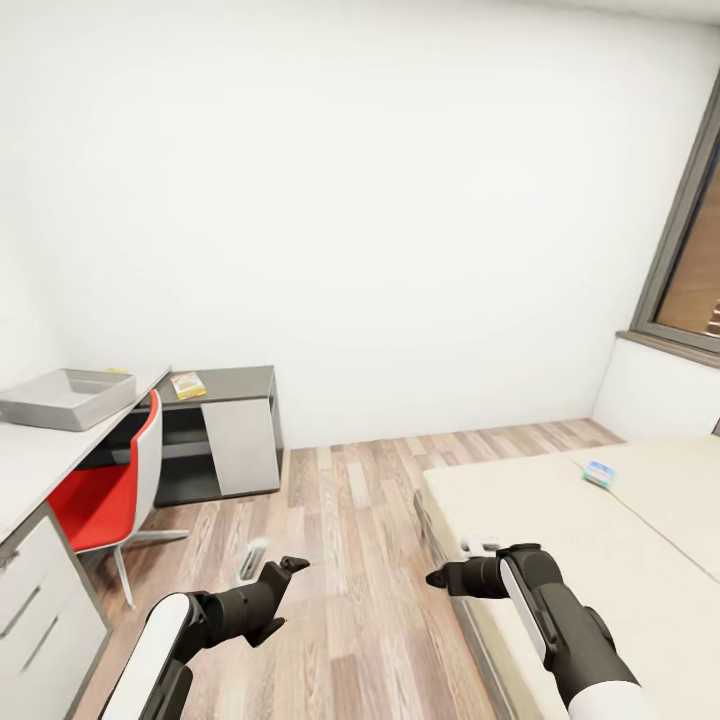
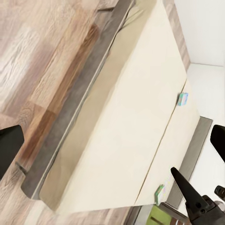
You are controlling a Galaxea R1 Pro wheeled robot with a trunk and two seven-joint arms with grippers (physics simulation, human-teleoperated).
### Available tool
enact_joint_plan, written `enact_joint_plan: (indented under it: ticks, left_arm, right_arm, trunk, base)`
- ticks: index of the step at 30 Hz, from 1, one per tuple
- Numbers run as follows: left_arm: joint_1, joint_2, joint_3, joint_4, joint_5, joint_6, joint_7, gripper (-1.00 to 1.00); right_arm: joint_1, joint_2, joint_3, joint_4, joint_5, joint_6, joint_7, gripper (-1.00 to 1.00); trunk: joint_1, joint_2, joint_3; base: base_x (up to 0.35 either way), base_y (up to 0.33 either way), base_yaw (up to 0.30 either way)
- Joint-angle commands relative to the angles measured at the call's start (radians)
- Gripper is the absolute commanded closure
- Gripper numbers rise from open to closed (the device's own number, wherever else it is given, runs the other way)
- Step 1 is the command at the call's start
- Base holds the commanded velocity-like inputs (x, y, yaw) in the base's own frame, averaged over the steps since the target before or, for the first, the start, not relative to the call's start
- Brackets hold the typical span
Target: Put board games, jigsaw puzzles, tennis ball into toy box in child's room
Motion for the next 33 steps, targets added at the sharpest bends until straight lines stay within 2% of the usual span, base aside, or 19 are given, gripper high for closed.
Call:
enact_joint_plan:
  ticks: [1,12,33]
  left_arm:
    - [-0.001,-0.001,0.002,0.0,0.01,0.002,0.01,-1.0]
    - [-0.001,-0.001,0.002,0.0,0.01,0.002,0.01,-1.0]
    - [-0.001,-0.001,0.002,0.0,0.01,0.002,0.01,-1.0]
  right_arm:
    - [0.0,-0.001,0.002,-0.001,0.001,0.004,0.002,-1.0]
    - [0.0,-0.001,0.001,-0.002,0.0,0.004,0.003,-1.0]
    - [0.0,-0.001,0.001,-0.002,0.0,0.004,0.003,-1.0]
  trunk:
    - [0.0,-0.001,0.0]
    - [0.0,-0.001,0.0]
    - [0.0,-0.001,0.0]
  base:
    - [-0.001,-0.004,0.3]
    - [-0.01,-0.012,0.232]
    - [-0.167,-0.172,0.037]
